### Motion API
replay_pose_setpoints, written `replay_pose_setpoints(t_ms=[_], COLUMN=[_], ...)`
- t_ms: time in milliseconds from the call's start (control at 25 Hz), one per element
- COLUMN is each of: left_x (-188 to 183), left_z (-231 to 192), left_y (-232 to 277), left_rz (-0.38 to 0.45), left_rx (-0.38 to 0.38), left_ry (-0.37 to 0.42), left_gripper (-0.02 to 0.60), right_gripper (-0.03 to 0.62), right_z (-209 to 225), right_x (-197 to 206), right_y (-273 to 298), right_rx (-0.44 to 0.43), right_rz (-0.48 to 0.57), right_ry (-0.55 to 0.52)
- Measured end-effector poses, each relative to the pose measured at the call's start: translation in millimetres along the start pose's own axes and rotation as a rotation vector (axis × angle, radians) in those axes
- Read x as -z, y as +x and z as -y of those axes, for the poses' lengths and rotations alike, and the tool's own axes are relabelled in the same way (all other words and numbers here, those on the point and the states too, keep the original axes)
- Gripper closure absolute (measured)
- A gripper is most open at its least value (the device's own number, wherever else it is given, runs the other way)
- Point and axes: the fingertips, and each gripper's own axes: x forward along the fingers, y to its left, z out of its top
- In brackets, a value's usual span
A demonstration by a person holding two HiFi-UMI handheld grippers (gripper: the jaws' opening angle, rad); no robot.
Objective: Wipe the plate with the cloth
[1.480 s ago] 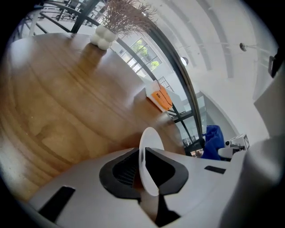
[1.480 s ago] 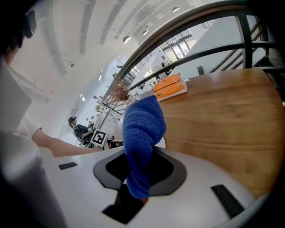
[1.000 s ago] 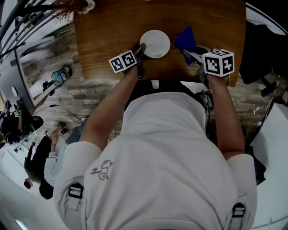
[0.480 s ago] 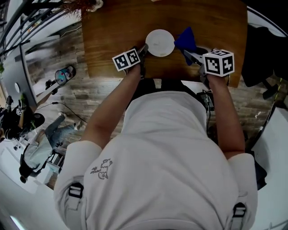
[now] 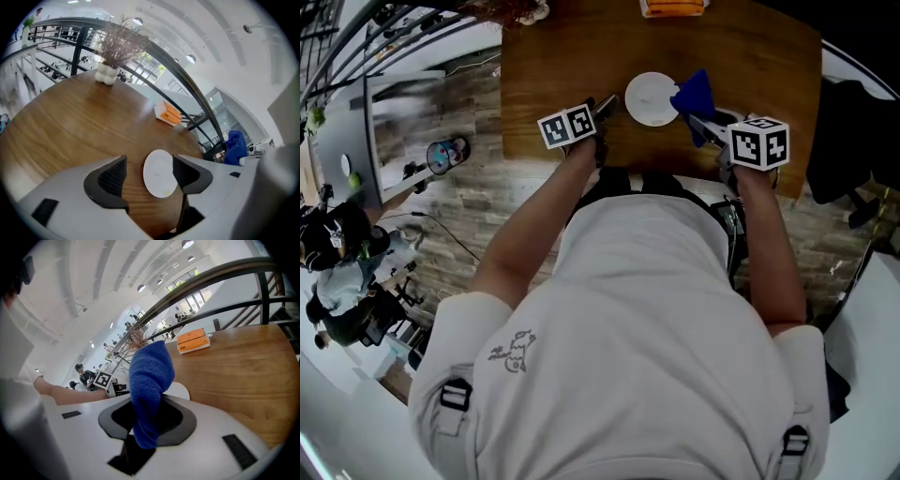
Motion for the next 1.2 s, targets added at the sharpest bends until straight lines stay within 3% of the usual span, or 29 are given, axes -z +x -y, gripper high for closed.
replay_pose_setpoints(t_ms=[280,400,680,1000,1200], left_x=[-57.2,-75.7,-113.9,-141.6,-145.4], left_z=[54.3,76.6,108.1,142.1,160.6], left_y=[-53.2,-77.4,-145.4,-212.1,-257.0], left_rz=[0.1,0.149,0.281,0.381,0.467], left_rx=[0.128,0.184,0.27,0.391,0.431], left_ry=[0.228,0.31,0.42,0.549,0.657], left_gripper=[0.289,0.375,0.57,0.574,0.575], right_gripper=[0.494,0.494,0.494,0.494,0.494], right_z=[-35.7,-58.3,-120.0,-181.4,-220.6], right_x=[-13.0,-21.0,-50.0,-88.4,-91.2], right_y=[-1.0,1.6,1.1,-7.4,-10.7], right_rx=[0.008,0.001,0.001,0.069,0.131], right_rz=[0.05,0.085,0.249,0.508,0.623], right_ry=[-0.054,-0.082,-0.132,-0.274,-0.347])
